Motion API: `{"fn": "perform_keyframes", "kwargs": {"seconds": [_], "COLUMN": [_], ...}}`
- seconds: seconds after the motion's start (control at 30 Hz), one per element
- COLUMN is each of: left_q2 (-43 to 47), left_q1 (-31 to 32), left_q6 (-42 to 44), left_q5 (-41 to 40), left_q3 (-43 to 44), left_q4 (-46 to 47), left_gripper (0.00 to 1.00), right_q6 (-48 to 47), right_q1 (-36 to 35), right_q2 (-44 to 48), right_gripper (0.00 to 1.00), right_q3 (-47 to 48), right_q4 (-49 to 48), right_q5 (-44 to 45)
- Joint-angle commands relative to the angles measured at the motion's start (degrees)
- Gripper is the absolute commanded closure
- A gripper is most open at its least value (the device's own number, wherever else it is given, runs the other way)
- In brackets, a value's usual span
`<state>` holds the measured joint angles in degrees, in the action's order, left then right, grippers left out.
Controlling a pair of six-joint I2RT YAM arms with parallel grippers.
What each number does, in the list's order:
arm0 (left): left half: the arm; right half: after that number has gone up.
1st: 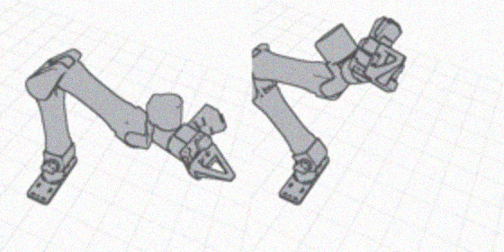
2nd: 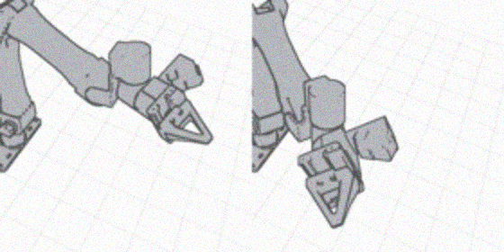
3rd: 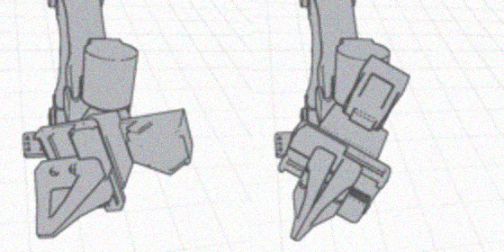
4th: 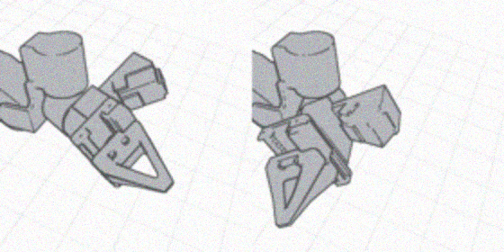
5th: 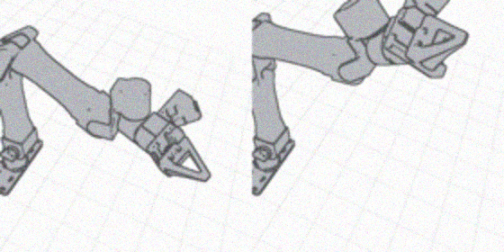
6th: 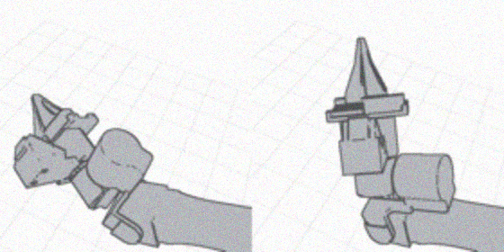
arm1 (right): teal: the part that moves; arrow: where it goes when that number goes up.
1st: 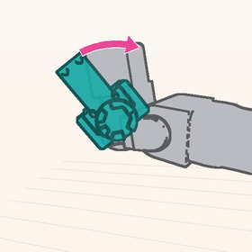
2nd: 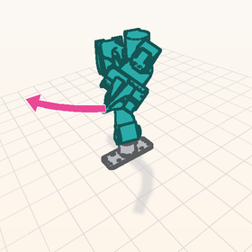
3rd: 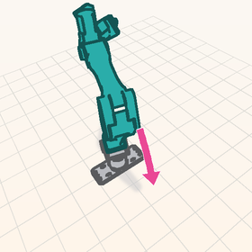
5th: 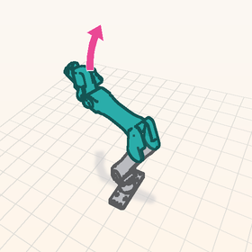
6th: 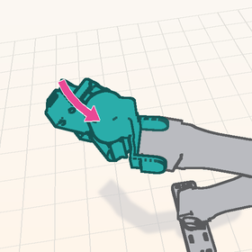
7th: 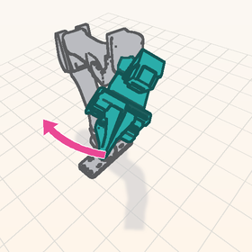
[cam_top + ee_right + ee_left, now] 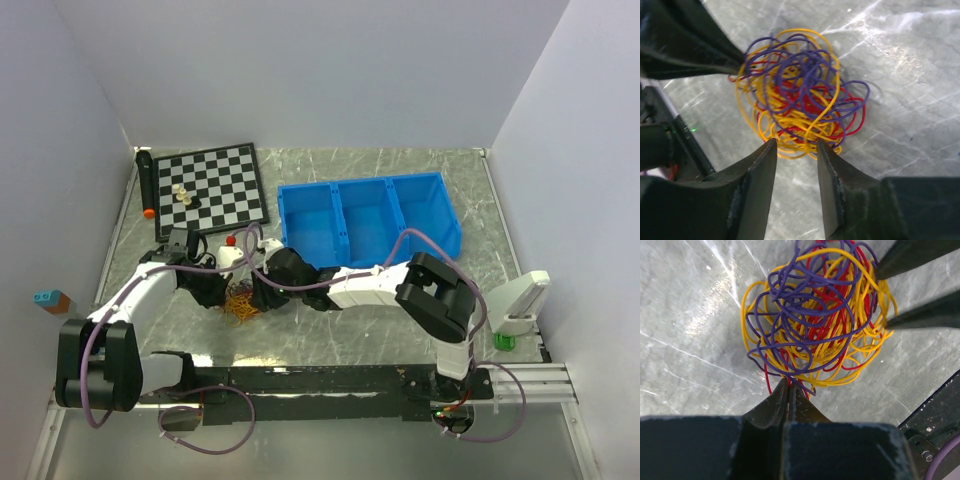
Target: Untangle the cables
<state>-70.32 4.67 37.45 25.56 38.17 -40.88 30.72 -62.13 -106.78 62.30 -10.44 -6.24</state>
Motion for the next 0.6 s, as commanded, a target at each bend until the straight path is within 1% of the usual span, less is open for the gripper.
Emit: {"fn": "perform_keyframes", "kwargs": {"seconds": [0.0,0.03,0.1,0.27,0.3,0.57], "left_q2": [0.71,0.8,0.98,0.98,1.15,2.21], "left_q1": [-0.36,-0.45,-0.45,-0.53,-0.54,-0.71], "left_q6": [1.83,2.01,2.01,1.84,1.75,0.96], "left_q5": [0.54,0.54,0.54,0.45,0.54,0.54], "left_q3": [-0.64,-0.64,-0.64,-0.56,-0.64,-0.03], "left_q4": [0.02,-0.07,-0.16,-0.25,-0.16,-0.16], "left_gripper": [0.99,0.99,0.99,0.99,0.99,0.99], "right_q6": [1.18,1.18,1.27,0.92,0.83,1.62], "right_q1": [-0.19,-0.19,-0.19,-0.19,-0.19,-0.19], "right_q2": [-1.76,-1.94,-2.2,-0.19,0.6,9.56], "right_gripper": [0.58,0.61,0.71,0.99,1.0,1.0], "right_q3": [3.26,3.35,3.53,1.6,0.72,-7.45], "right_q4": [-2.66,-2.83,-2.75,-1.78,-1.61,-0.29], "right_q5": [2.72,2.9,3.34,5.27,5.62,9.31]}}
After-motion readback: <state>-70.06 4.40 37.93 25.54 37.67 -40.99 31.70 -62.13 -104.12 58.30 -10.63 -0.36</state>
